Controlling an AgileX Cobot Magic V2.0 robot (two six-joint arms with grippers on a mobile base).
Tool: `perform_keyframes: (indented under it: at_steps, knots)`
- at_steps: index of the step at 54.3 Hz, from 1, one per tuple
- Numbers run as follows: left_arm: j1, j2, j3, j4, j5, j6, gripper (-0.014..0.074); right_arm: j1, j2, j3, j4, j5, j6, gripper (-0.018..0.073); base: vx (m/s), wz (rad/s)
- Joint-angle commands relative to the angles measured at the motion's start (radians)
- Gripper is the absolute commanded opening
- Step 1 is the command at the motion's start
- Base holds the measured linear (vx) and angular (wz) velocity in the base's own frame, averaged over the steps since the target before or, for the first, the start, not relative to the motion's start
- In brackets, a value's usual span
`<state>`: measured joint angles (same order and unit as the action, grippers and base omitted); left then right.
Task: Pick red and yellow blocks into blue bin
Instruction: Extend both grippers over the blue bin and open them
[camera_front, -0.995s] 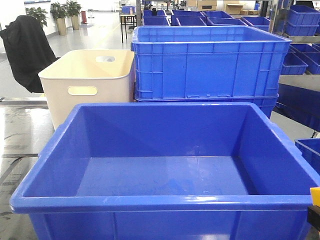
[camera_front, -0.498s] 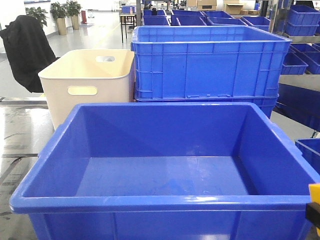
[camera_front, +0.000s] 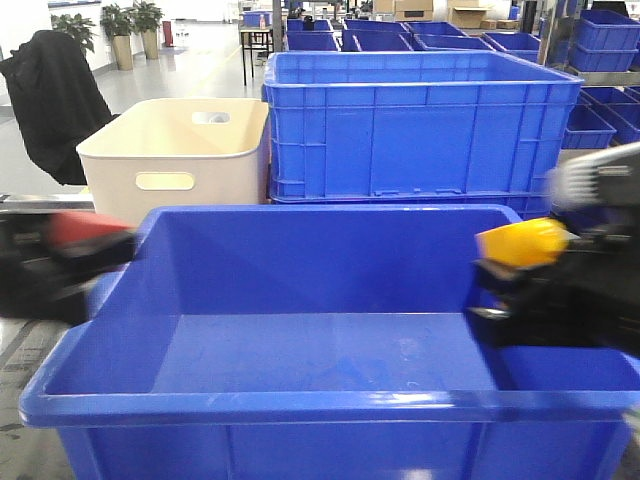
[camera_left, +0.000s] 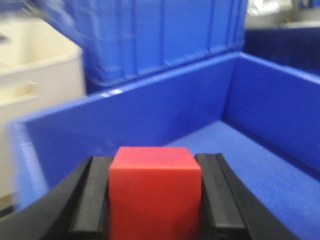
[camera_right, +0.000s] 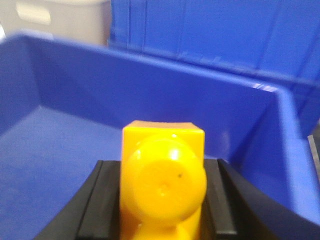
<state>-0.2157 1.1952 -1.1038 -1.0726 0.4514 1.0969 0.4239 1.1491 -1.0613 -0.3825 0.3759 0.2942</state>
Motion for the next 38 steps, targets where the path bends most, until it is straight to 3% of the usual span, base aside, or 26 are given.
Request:
perform_keyframes:
  at_steps: [1,11,17,29,38]
  knots:
    - [-0.026,0.106,-0.123,-0.098,0.000,0.040,0.0009,-0.004,0.058,-0.070,-0.022,-0.091,-0.012,-0.0006,0.00,0.00]
    - [-0.064,0.327,-0.299,-0.090,0.171,0.040,0.0115,-0.004,0.142,-0.079,-0.014,-0.105,-0.008,0.0053,0.00,0.00]
    - [-0.091,0.393,-0.364,-0.090,0.250,0.041,0.0250,-0.004,0.145,-0.079,-0.003,-0.099,-0.008,0.0176,0.00,0.00]
    - [-0.102,0.400,-0.371,-0.089,0.193,0.047,0.0485,-0.004,0.142,-0.079,-0.003,-0.095,-0.008,0.0494,0.00,0.00]
    - [-0.101,0.400,-0.371,-0.090,0.194,0.047,0.0533,-0.004,0.140,-0.079,-0.003,-0.094,-0.008,0.0619,0.00,0.00]
